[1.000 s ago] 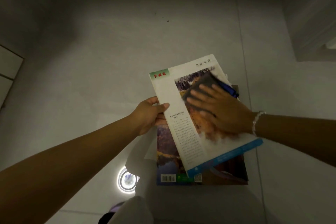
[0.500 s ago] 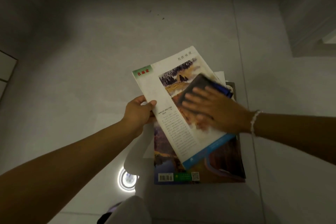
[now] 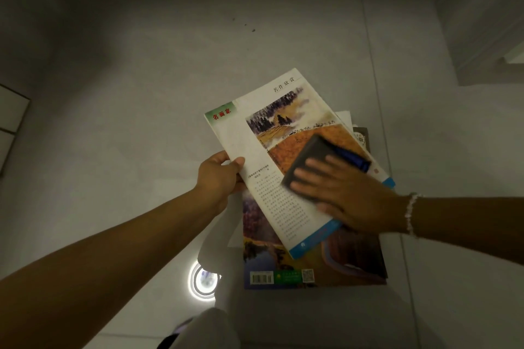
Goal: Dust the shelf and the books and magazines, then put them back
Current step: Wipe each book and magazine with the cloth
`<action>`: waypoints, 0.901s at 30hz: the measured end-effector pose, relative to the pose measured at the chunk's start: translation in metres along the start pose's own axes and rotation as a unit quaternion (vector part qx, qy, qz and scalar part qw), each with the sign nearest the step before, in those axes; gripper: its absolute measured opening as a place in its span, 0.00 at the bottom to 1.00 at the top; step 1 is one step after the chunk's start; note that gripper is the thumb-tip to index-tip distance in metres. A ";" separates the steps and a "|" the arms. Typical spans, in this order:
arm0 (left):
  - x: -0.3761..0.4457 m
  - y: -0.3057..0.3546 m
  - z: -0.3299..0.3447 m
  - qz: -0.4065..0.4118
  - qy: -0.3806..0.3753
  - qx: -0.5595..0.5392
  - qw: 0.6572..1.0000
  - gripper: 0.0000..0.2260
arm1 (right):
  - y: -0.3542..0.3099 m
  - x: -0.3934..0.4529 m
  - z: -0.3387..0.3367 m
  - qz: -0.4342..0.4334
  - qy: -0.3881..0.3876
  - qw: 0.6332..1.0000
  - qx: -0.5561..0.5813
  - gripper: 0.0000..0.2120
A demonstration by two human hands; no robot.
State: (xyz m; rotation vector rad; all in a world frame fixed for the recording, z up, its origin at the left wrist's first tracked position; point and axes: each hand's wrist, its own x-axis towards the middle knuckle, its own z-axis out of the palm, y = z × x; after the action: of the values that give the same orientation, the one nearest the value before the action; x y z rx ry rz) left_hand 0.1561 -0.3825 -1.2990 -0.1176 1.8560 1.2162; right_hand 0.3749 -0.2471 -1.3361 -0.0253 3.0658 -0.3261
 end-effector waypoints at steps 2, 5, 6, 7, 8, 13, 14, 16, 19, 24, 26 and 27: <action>0.000 0.001 0.000 -0.001 -0.001 -0.003 1.000 0.13 | 0.027 -0.004 -0.006 0.084 0.021 0.996 0.017 0.24; 0.000 0.000 0.001 -0.001 -0.001 -0.002 1.000 0.13 | 0.045 -0.007 -0.010 0.163 0.024 0.986 0.038 0.26; 0.000 0.000 0.000 0.001 -0.002 -0.002 1.000 0.12 | 0.046 -0.005 -0.010 0.181 0.032 0.982 0.047 0.27; -0.001 0.001 0.000 0.001 -0.006 -0.002 1.000 0.12 | 0.045 -0.004 -0.009 0.196 0.040 0.978 0.055 0.28; -0.001 0.001 0.000 0.001 -0.011 -0.004 1.000 0.12 | 0.044 -0.002 -0.009 0.207 0.047 0.975 0.061 0.28; -0.001 0.003 -0.002 -0.001 -0.024 0.000 1.000 0.12 | 0.040 0.020 -0.018 0.263 0.051 0.960 0.082 0.30; -0.002 0.003 -0.002 0.000 -0.026 0.000 1.000 0.12 | 0.038 0.027 -0.021 0.276 0.048 0.956 0.091 0.30; -0.003 0.003 -0.003 0.004 -0.032 0.001 0.999 0.11 | 0.032 0.039 -0.025 0.294 0.045 0.948 0.110 0.28; -0.006 0.005 -0.004 0.011 -0.036 0.003 0.999 0.13 | 0.025 0.047 -0.029 0.260 0.057 0.951 0.156 0.21; -0.010 0.010 -0.007 0.039 -0.027 -0.018 0.999 0.12 | 0.014 0.048 -0.049 0.287 0.098 0.917 0.258 0.18; -0.010 0.014 -0.008 0.046 -0.046 -0.042 0.997 0.12 | 0.016 0.056 -0.064 0.347 0.145 0.878 0.298 0.16; -0.009 0.016 -0.007 0.046 -0.062 -0.053 0.996 0.11 | 0.019 0.060 -0.071 0.371 0.164 0.862 0.303 0.16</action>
State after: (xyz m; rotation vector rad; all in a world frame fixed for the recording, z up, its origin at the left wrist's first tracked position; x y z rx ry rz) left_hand 0.1489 -0.3832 -1.2800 -0.0131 1.7052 1.3555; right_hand 0.3101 -0.2149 -1.2738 1.2988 2.7887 -1.2833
